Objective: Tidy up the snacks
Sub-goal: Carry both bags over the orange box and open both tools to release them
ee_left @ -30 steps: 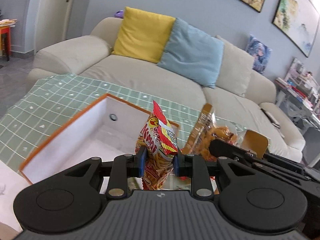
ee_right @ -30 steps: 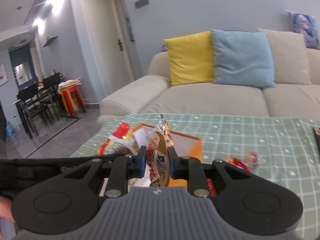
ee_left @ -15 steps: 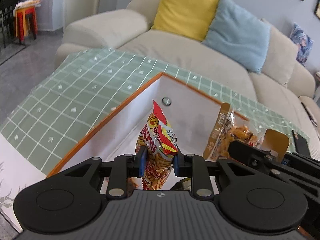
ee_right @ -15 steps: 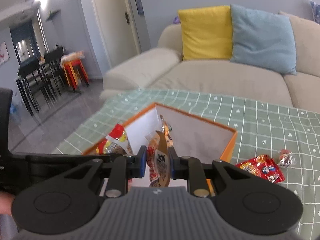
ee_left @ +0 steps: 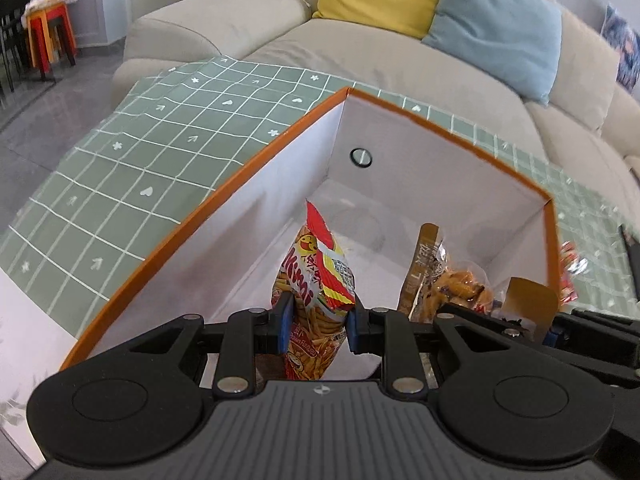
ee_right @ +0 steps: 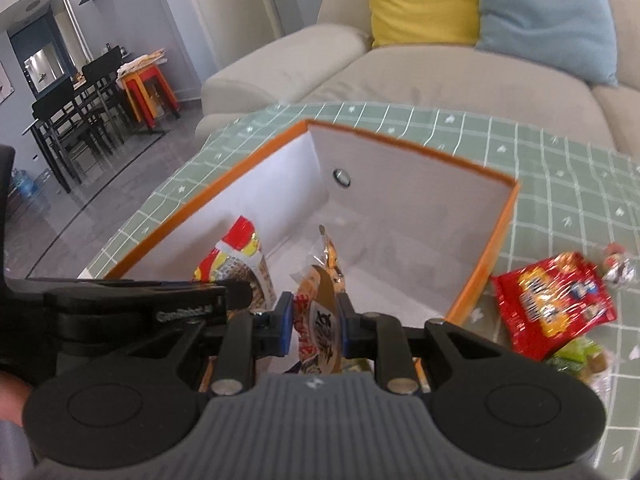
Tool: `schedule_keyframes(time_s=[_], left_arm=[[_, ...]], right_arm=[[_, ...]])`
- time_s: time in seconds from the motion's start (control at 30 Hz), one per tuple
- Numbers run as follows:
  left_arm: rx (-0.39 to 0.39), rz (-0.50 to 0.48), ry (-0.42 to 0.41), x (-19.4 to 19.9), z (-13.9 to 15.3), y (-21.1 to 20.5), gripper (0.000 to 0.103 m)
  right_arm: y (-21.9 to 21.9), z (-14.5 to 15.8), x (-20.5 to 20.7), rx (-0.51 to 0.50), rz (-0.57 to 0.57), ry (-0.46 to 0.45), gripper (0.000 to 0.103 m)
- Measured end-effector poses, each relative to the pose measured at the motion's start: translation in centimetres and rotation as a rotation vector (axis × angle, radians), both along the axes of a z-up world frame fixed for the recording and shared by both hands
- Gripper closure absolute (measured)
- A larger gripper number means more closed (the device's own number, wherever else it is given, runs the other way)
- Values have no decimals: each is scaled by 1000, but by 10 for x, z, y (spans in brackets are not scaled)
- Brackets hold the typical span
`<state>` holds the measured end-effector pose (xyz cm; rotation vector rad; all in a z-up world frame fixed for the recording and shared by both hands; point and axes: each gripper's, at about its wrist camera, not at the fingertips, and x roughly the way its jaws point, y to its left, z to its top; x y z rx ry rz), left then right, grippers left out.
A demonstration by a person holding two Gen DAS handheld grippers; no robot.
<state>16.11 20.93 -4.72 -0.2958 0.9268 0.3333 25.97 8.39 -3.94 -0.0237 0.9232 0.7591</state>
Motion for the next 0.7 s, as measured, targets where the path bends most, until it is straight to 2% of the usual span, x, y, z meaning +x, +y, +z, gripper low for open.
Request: schedule_keyframes(time_s=[0.1, 0.27, 0.37, 0.5, 0.6, 0.7], left_arm=[[24, -8, 22, 2, -5, -2, 74], [23, -18, 14, 2, -5, -3, 72], [22, -19, 14, 2, -5, -4, 64], [-18, -13, 0, 2, -4, -2, 45], [-32, -19, -18, 0, -1, -1, 40], [-16, -24, -37, -2, 2, -4, 34]], right_arm=[[6, -5, 2, -30, 3, -16, 85], [5, -5, 8, -39, 15, -11, 84], [5, -5, 9, -57, 25, -16, 84], [1, -3, 10, -67, 16, -11, 84], [-3, 1, 10, -57, 3, 4, 83], [-6, 4, 8, -74, -4, -17, 78]])
